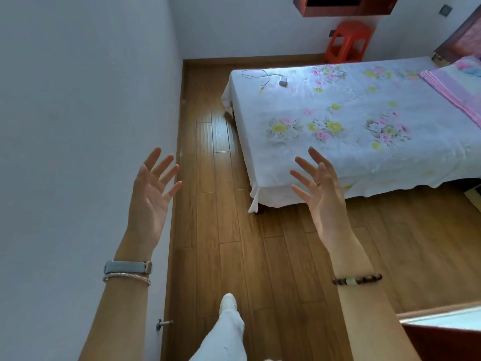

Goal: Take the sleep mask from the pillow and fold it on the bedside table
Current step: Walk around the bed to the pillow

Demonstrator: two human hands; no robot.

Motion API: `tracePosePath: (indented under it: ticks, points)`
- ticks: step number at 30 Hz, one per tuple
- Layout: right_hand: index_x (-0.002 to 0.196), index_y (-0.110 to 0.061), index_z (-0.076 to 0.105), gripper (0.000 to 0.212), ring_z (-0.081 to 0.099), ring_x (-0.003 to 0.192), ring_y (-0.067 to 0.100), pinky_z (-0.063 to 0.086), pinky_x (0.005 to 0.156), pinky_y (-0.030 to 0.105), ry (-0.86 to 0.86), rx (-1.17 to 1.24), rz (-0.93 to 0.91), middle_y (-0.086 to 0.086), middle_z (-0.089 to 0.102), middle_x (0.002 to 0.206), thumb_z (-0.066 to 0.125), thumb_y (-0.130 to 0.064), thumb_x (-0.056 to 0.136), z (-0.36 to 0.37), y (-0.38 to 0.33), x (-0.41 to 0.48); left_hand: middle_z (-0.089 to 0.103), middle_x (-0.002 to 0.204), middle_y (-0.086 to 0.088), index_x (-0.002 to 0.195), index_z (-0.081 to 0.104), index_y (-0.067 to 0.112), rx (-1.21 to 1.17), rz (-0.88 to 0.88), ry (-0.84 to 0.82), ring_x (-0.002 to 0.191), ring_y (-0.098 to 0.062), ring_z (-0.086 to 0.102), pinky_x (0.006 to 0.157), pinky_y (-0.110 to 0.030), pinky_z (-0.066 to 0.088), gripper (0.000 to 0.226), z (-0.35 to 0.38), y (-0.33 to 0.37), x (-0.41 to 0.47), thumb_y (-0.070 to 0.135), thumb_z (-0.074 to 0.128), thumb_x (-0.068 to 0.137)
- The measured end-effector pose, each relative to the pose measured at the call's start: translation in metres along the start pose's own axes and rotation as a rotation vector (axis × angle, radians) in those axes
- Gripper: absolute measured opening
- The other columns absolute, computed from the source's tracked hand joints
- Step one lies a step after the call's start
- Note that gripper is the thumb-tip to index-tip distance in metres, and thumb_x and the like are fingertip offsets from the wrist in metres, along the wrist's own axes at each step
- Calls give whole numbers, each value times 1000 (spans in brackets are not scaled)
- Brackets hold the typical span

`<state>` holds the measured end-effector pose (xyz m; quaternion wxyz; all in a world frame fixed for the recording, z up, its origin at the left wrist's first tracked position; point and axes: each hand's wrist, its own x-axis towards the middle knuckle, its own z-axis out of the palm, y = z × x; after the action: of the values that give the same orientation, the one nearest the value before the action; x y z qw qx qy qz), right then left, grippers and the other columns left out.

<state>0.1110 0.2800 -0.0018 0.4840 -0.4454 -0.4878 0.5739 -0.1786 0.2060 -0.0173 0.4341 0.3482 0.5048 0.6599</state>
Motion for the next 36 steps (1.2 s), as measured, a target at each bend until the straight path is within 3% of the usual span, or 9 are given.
tracePosePath:
  ticks: [23, 36]
  points:
    - [132, -38, 49, 42, 64, 121, 16, 49, 103, 42, -43, 19, -67, -2, 58, 141, 33, -46, 95, 106, 3, 319, 48, 149, -1, 147, 38, 28, 25, 50, 27, 134, -20, 51, 111, -47, 38, 51, -23, 10, 318, 43, 23, 100]
    - [142, -31, 43, 52, 61, 125, 19, 46, 108, 47, -103, -4, -29, -1, 54, 145, 33, -47, 94, 142, -2, 524, 47, 150, -2, 147, 36, 26, 38, 67, 78, 134, -19, 51, 110, -45, 39, 54, 9, 8, 507, 44, 23, 98]
